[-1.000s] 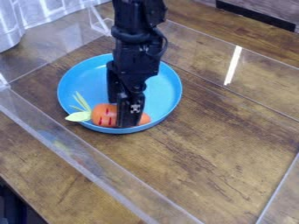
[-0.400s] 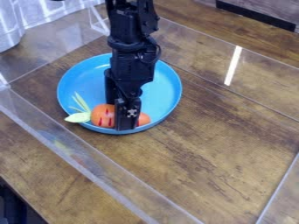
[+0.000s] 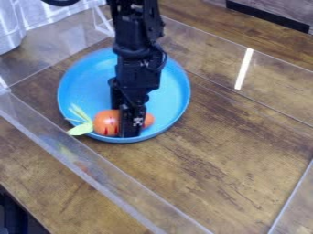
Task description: Remove the carrot from inside the blue tray and put it on the table
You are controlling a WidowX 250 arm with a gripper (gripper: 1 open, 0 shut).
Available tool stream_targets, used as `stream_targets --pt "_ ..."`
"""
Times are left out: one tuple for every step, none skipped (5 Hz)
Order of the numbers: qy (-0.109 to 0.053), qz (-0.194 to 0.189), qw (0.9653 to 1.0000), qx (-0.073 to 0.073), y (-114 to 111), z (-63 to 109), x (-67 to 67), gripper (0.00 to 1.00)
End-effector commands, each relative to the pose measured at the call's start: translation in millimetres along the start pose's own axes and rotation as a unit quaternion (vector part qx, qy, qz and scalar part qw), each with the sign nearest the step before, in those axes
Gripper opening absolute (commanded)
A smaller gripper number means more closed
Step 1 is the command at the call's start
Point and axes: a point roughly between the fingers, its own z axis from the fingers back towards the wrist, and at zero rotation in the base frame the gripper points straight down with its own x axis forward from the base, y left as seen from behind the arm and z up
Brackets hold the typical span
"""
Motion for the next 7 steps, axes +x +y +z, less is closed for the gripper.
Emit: stream_targets --pt "-0.019 0.006 0.9998 0.009 9.6 7.1 1.9 0.00" --pt "-0.023 0.006 0.9997 0.008 12.0 6.0 3.7 0.00" --pt "-0.027 0.006 0.9996 0.008 14.4 5.4 5.2 0.00" --pt "-0.031 0.006 0.9995 0.006 15.1 5.2 5.9 0.00" --pt "-0.036 0.006 0.9993 0.004 15.1 5.2 6.4 0.00" --pt "-0.041 0.007 0.9991 0.002 14.7 5.3 6.8 0.00" --pt "-0.039 0.002 0.9992 0.007 13.5 11.2 7.9 0.00"
